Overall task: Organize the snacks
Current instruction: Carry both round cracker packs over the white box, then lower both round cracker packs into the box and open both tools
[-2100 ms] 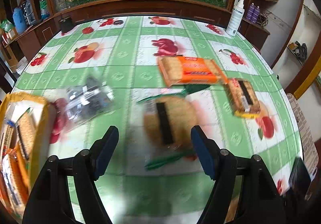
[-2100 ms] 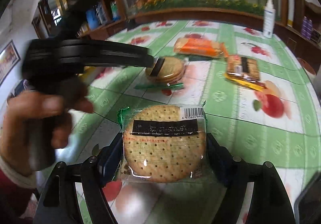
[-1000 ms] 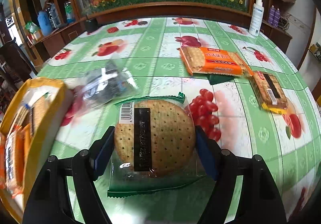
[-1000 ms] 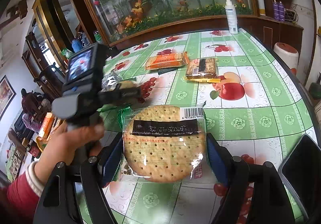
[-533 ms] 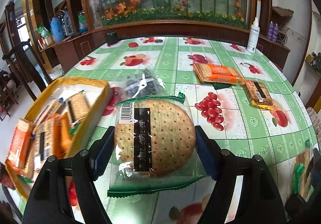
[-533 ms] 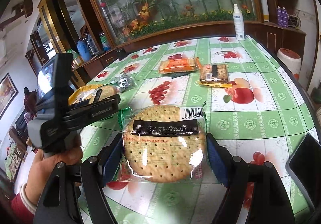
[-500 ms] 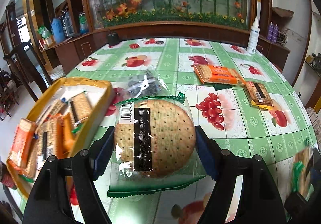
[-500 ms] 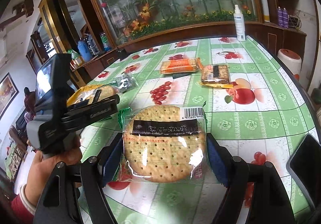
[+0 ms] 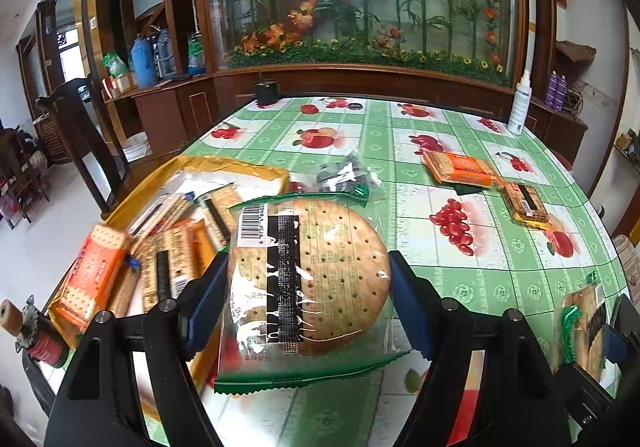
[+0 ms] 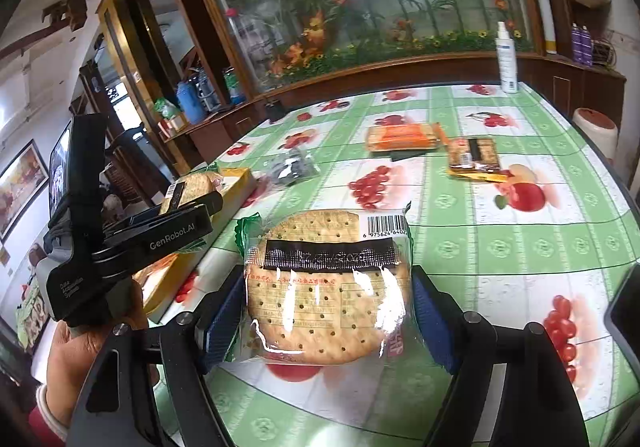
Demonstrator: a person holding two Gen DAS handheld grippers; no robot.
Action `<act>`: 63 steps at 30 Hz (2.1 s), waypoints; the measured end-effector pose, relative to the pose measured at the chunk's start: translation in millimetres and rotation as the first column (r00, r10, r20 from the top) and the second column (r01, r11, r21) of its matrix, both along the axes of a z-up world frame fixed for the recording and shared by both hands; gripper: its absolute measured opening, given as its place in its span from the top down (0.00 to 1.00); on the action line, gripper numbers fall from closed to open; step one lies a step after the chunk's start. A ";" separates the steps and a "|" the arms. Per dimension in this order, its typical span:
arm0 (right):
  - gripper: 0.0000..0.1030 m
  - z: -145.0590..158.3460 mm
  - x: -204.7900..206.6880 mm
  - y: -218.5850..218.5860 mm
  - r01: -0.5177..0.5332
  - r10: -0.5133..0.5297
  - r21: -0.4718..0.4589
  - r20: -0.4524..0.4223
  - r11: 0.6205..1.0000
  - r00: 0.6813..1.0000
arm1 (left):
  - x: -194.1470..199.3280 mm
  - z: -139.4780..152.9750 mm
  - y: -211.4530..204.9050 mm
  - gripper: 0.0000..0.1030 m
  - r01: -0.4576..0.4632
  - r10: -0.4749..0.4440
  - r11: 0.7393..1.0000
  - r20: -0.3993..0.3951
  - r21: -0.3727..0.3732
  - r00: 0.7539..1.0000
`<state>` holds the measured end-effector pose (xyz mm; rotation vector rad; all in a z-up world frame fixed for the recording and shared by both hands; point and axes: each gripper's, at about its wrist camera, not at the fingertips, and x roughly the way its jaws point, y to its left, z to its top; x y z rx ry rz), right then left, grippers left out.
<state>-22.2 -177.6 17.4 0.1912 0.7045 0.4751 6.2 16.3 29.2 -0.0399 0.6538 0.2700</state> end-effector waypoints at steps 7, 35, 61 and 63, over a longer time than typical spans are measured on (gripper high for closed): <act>0.23 5.4 -4.1 23.5 -0.048 0.048 -0.008 0.012 0.999 0.999 | -15.2 6.4 23.6 0.26 -0.033 0.034 0.999 0.026 -0.017 0.999; 0.23 3.2 24.4 156.5 -0.281 0.281 0.005 -0.015 0.960 0.960 | -46.3 3.7 132.1 0.26 -0.221 0.224 0.973 0.040 -0.066 0.974; 0.23 -12.0 125.7 285.6 -0.336 0.332 -0.051 -0.071 0.941 0.941 | -2.8 -24.1 213.6 0.26 -0.314 0.308 0.945 -0.079 -0.089 0.948; 0.23 -15.5 131.2 289.0 -0.335 0.330 -0.063 -0.079 0.940 0.941 | 0.8 -26.3 214.0 0.26 -0.312 0.304 0.946 -0.091 -0.087 0.948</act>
